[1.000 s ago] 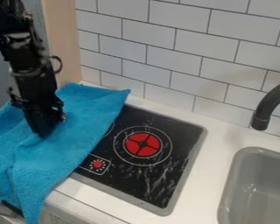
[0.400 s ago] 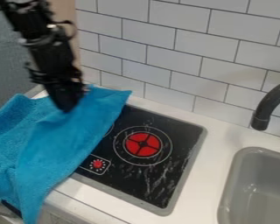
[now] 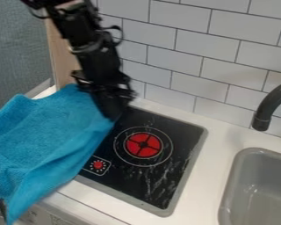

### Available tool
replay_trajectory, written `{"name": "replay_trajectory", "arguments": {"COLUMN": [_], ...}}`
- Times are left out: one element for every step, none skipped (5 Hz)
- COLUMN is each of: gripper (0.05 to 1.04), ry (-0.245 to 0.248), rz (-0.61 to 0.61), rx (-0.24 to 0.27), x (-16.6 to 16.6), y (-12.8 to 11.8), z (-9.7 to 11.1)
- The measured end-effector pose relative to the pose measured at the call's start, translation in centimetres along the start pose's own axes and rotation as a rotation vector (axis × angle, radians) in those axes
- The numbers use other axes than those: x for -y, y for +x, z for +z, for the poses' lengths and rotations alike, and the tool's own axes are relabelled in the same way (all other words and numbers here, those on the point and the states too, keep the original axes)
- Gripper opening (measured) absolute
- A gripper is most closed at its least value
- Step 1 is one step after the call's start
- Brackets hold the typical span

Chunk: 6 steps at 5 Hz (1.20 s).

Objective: Fold the cloth from left to right

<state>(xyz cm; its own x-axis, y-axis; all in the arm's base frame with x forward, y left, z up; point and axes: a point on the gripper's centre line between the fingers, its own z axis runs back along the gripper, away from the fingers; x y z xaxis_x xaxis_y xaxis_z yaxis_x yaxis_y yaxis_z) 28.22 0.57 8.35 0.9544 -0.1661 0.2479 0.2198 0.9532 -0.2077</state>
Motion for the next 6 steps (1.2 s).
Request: {"name": "replay_trajectory", "arguments": {"gripper": [0.051, 0.051, 0.051, 0.073, 0.227, 0.496], "ry": [-0.049, -0.054, -0.081, -0.089, -0.088, -0.092], "rz": [-0.053, -0.111, -0.137, -0.146, -0.144, -0.145], "rx": [-0.025, -0.031, -0.079, -0.124, -0.136, -0.144], "x": [3.3, 5.8, 7.3, 7.6, 7.5, 7.6], "y": [0.6, 1.0, 0.5, 0.0, 0.1, -0.1], "z": [-1.7, -2.7, -4.4, -5.7, -6.2, -6.1]}}
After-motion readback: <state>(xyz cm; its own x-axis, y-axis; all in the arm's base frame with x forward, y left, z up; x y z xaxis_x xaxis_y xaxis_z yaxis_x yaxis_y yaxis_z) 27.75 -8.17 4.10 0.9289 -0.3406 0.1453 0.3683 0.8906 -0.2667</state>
